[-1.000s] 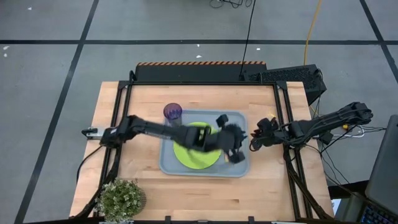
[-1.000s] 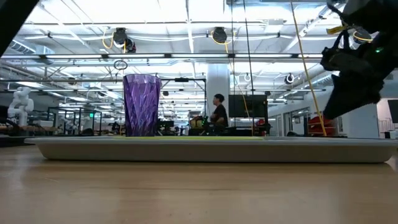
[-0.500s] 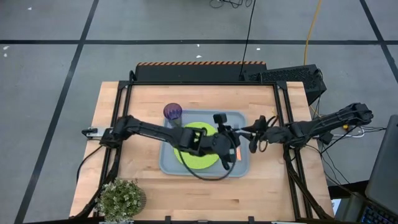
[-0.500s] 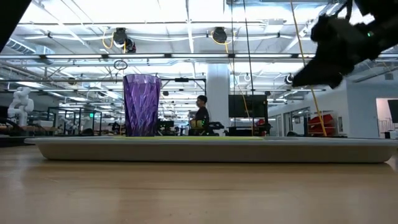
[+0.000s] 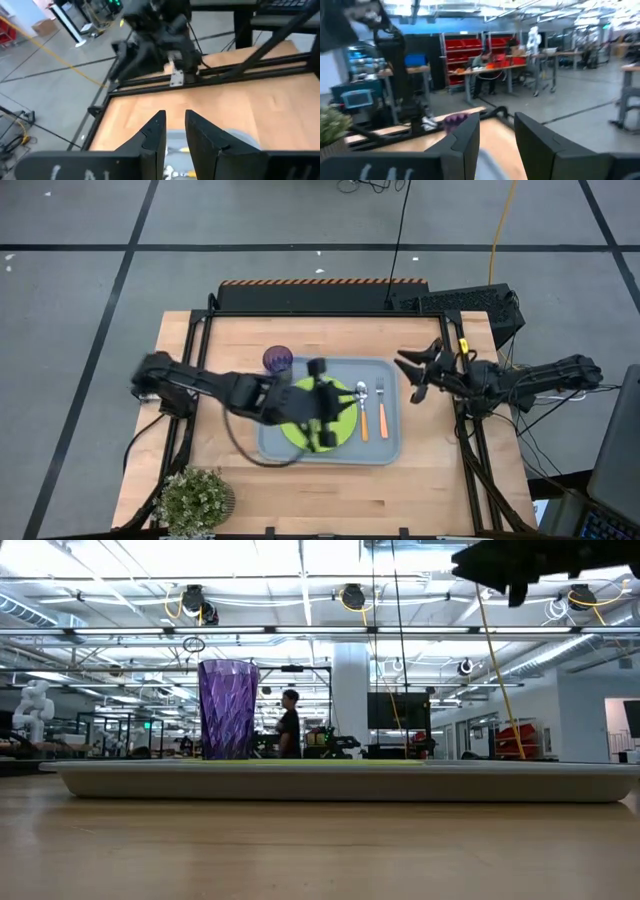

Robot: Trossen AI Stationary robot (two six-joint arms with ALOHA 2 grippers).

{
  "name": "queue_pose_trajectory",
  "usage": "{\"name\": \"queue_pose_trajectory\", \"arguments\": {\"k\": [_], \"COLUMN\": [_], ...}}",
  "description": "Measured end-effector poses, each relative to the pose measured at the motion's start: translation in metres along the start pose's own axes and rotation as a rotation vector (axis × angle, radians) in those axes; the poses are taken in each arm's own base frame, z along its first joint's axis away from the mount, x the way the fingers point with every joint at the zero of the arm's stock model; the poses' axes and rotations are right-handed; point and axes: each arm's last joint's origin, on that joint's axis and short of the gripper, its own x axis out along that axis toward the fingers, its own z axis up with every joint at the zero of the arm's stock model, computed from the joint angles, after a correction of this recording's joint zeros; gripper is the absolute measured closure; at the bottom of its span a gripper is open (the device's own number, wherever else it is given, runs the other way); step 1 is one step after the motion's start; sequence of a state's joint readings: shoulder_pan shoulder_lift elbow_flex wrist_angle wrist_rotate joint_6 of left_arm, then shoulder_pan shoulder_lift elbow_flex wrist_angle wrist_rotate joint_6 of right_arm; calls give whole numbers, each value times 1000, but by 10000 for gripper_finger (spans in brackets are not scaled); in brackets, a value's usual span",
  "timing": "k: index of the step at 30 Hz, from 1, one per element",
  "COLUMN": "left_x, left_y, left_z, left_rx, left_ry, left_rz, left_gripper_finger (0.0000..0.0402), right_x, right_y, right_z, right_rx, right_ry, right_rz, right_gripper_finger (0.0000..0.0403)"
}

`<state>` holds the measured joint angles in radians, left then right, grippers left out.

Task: Pick and place plate/cup/fork/spoon on tray
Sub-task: Put the orange fork on the gray serving tray to the right side of the orange spoon

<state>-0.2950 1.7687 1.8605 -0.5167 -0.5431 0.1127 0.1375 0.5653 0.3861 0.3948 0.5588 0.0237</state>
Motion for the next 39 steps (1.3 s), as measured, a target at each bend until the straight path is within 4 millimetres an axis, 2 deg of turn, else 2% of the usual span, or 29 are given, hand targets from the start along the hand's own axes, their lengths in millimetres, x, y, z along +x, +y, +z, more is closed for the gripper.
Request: {"name": "queue_pose_trajectory", "arguments": {"k": [2,7,12,18,22,24,29,33,39], "left_x": [-14,-60,-110,-143,-152,-153,-146,-139,-141], "left_y": [7,42,69,85,95,99,106,111,130], "left_z": [-14,-52,-94,-142,-158,-161,-171,-181,-188], "left_rx": [-26,-131,-138,-104,-38,-28,15,55,27], "left_ry": [-45,-219,-369,-502,-557,-560,-459,-346,-298], "left_rz": [12,75,108,184,273,306,341,365,462], "left_gripper_finger": [325,325,325,325,325,325,325,325,325], "right_x": [3,16,36,66,90,101,131,144,141], "right_y": [-1,-1,0,-1,-1,-1,4,10,13], "right_z": [10,22,18,2,15,16,26,7,-19], "right_rx": [-26,-92,-75,-28,40,40,98,217,393], "right_ry": [12,102,166,303,443,574,790,1021,1269], "right_rz": [-36,-128,-180,-265,-289,-330,-378,-401,-460], "right_gripper_finger": [287,287,287,287,287,287,287,287,287]}}
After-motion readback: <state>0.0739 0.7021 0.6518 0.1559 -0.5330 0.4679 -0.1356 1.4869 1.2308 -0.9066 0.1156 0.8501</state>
